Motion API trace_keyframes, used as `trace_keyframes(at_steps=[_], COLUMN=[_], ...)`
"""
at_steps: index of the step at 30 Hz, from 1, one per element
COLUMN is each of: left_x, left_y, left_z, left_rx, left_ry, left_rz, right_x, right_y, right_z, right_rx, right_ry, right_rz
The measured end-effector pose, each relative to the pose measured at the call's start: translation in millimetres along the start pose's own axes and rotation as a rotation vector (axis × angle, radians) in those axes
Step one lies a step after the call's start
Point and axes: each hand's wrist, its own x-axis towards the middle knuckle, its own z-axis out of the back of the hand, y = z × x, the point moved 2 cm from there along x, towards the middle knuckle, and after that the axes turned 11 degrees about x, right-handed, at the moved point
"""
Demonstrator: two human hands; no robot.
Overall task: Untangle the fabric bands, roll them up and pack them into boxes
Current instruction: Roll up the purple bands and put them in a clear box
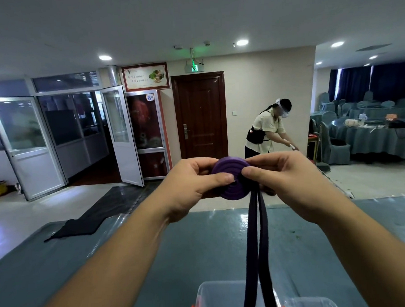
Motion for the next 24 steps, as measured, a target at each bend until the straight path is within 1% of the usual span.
trace_keyframes(at_steps=[2, 3, 6, 8, 11, 12, 14, 16, 19, 21, 24], left_x=[-0.8, -1.0, -0.4, -1.1, -1.0, -0.5, -0.3, -0.1, 0.4, 0.2, -1.0], left_y=[0.5, 3.1, 11.3, 12.1, 5.7, 3.0, -1.2, -0.3, 8.7, 10.4, 5.1], left_z=[-4.0, -6.9, -13.9, -12.7, -3.7, -1.1, 0.1, -3.7, -10.4, -11.7, -6.4], left_rx=[-0.102, -0.161, -0.299, -0.234, 0.032, 0.07, 0.027, -0.064, -0.153, -0.143, 0.008], left_ry=[-0.029, -0.042, -0.058, -0.037, 0.023, 0.034, 0.012, -0.051, -0.109, -0.076, 0.016], left_rz=[0.005, 0.013, 0.043, 0.046, 0.04, 0.036, 0.025, 0.011, 0.007, 0.038, 0.06], right_x=[-0.6, -1.4, -3.4, -4.2, -4.9, -4.8, -4.1, -3.9, -4.0, -4.3, -5.4], right_y=[-0.6, -1.1, -3.9, -3.5, 0.9, 2.0, 4.1, 2.6, -2.5, -3.7, 1.3], right_z=[0.2, 0.2, 1.7, 3.7, 6.0, 5.9, 4.8, 4.2, 2.7, 3.9, 3.5], right_rx=[0.107, 0.13, 0.089, 0.019, -0.149, -0.163, -0.09, 0.018, 0.103, 0.053, -0.101], right_ry=[-0.067, -0.075, -0.043, -0.008, 0.083, 0.093, 0.049, -0.025, -0.079, -0.05, 0.051], right_rz=[0.002, -0.005, -0.03, -0.038, -0.067, -0.068, -0.037, -0.005, -0.007, -0.009, -0.024])
